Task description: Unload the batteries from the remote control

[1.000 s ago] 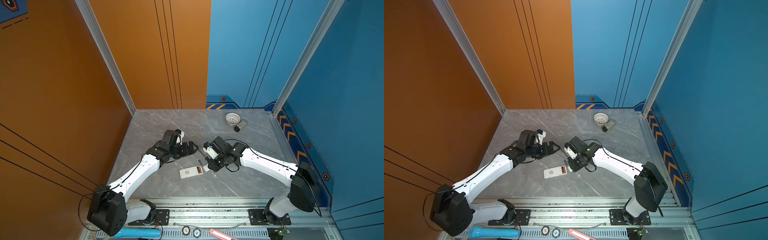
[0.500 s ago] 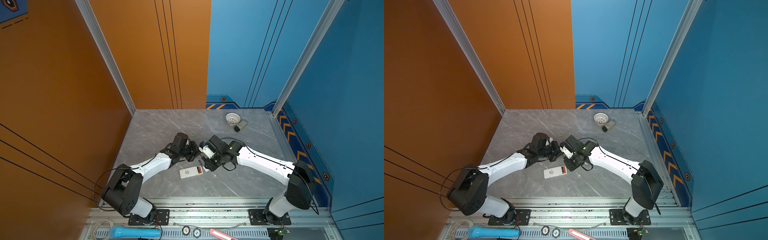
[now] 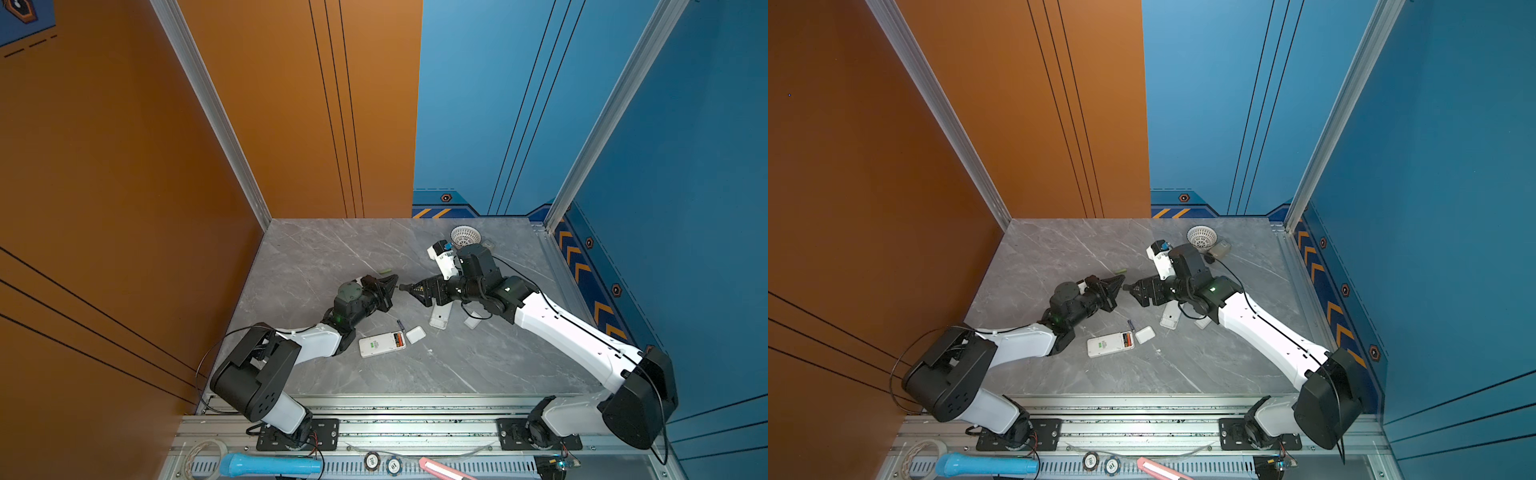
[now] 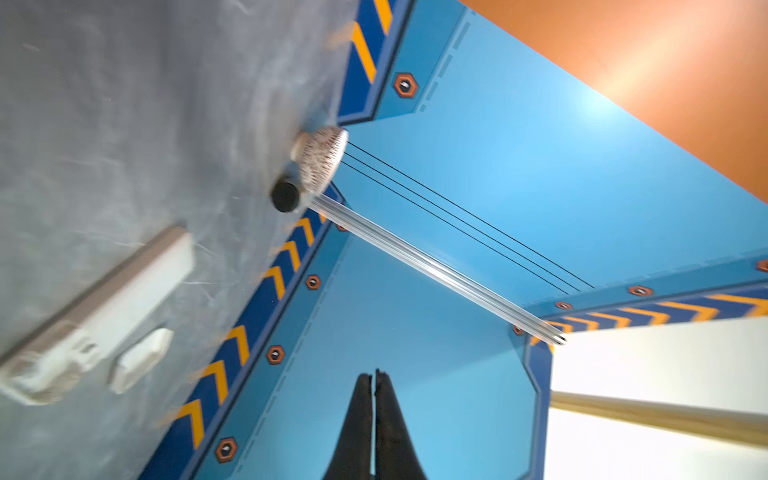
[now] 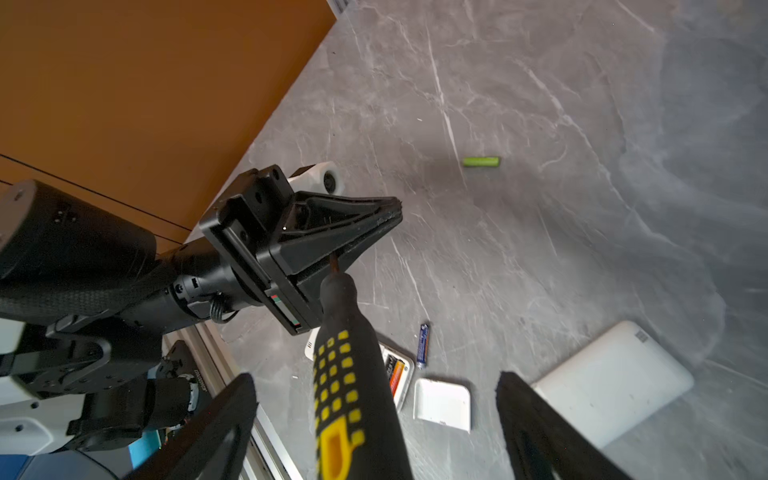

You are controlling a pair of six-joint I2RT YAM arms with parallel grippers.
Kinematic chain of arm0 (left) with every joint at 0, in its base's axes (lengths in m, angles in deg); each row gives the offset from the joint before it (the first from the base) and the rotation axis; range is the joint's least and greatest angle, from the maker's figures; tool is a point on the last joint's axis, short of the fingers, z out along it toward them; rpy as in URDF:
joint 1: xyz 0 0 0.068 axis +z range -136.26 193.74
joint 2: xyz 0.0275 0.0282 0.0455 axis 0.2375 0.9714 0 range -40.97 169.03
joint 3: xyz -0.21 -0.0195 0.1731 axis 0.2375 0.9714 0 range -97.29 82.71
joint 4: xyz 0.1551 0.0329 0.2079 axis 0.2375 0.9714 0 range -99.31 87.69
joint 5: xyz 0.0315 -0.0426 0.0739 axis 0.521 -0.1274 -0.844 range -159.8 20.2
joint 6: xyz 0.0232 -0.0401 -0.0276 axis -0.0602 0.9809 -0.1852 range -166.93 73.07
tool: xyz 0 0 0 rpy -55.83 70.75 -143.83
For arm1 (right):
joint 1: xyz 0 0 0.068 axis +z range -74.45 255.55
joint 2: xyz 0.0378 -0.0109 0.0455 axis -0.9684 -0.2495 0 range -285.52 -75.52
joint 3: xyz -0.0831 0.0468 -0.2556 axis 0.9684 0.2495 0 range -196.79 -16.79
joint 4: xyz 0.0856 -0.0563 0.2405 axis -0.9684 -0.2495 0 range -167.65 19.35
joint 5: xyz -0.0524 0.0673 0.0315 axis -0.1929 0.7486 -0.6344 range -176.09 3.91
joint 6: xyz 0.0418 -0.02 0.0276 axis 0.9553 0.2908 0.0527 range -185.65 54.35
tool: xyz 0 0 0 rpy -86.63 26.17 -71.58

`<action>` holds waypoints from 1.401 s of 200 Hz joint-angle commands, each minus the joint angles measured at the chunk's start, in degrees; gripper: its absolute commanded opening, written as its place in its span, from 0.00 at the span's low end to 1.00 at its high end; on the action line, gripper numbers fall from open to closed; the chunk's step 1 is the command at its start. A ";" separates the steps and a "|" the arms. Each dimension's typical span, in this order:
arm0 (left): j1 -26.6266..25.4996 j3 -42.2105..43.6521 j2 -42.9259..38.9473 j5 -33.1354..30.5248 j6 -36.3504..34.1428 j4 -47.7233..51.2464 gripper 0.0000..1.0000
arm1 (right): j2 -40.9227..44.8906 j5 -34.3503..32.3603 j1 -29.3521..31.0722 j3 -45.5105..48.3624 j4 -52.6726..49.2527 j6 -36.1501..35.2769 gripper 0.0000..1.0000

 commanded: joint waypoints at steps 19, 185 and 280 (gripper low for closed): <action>-0.74 -2.23 0.69 -0.88 14.53 -6.85 0.00 | -2.45 11.66 -3.88 -1.78 2.86 -4.11 0.92; -1.44 -2.52 0.78 3.45 11.89 -3.74 0.00 | -11.27 12.64 -1.72 -14.89 -8.51 -8.68 0.44; 21.24 -7.70 -13.57 26.71 -22.35 31.63 0.88 | -5.22 -6.72 2.10 -13.54 -19.49 10.58 0.00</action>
